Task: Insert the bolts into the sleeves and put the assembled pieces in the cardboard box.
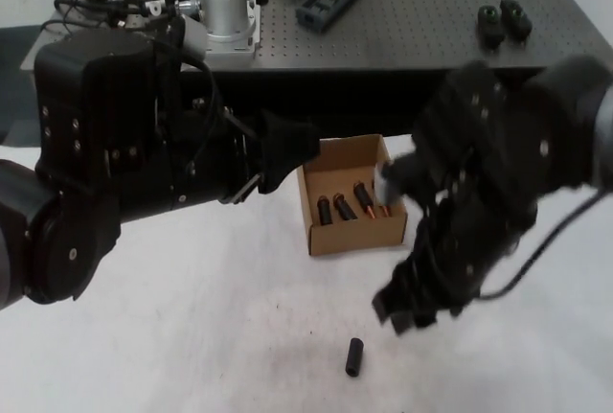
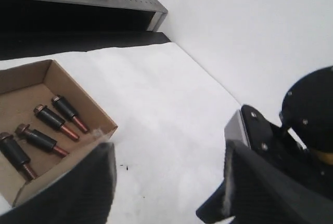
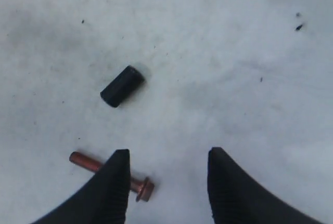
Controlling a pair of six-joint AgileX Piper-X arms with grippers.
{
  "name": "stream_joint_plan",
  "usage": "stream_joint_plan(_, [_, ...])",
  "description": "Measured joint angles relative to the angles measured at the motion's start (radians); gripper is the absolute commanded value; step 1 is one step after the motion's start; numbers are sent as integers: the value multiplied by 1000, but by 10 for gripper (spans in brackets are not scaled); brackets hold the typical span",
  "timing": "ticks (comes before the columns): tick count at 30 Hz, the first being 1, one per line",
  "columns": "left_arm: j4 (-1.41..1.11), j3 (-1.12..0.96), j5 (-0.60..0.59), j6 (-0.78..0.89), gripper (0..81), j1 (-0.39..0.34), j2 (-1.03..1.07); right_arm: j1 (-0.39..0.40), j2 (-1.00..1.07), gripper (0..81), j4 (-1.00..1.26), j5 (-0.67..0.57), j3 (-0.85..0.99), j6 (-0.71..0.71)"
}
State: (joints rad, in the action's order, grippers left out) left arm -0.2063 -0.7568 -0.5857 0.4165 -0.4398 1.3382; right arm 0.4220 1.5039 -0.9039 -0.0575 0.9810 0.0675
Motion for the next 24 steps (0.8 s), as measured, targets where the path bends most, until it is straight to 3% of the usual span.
stream_joint_plan(10, [0, 0, 23, 0, 441, 20, 0, 31, 73, 343, 114, -1, -8, 107])
stream_joint_plan(24, [23, 0, 68, 0, 441, 178, 0, 90, 280, 343, 227, -20, 61, 204])
